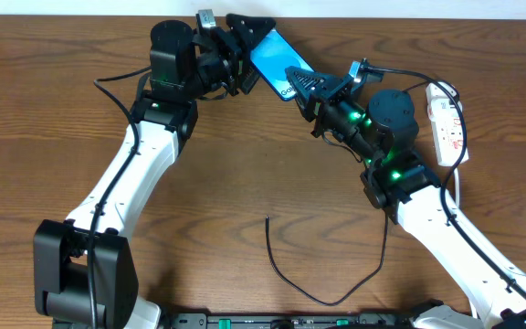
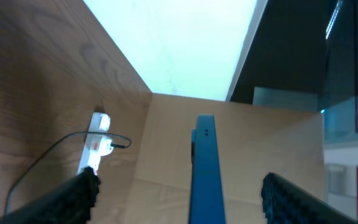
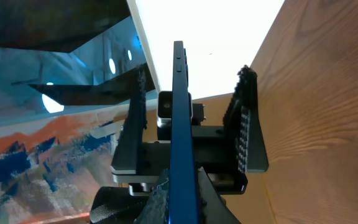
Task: Plug charger to phone and switch on socket
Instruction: 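Regrasp the phone's side edge with the left gripper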
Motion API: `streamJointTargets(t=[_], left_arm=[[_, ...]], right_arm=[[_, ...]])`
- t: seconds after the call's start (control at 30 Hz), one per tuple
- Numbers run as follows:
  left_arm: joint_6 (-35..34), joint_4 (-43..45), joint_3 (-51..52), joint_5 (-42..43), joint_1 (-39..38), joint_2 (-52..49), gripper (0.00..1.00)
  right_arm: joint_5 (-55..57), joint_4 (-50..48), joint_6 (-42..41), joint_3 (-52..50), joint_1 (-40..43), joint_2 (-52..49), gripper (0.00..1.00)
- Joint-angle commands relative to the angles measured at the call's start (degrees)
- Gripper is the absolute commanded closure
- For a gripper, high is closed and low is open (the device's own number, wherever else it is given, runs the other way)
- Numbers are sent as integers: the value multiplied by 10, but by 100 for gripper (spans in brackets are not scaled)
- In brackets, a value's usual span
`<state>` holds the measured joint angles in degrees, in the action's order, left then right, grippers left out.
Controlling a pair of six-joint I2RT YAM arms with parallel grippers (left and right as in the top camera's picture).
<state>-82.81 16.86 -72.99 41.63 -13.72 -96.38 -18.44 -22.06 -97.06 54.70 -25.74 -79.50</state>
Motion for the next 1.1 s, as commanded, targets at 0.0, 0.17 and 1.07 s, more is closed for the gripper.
streamJointTargets(t=[0.0, 0.17, 1.07], left_arm=[[2, 2, -13, 3, 0, 9, 26], [2, 2, -13, 3, 0, 9, 42], [6, 2, -13, 2, 0, 9, 93]], right_arm=[[4, -8, -2, 7, -3, 4, 99], [4, -8, -2, 8, -3, 4, 99], [-6, 7, -2, 7, -6, 4, 99]])
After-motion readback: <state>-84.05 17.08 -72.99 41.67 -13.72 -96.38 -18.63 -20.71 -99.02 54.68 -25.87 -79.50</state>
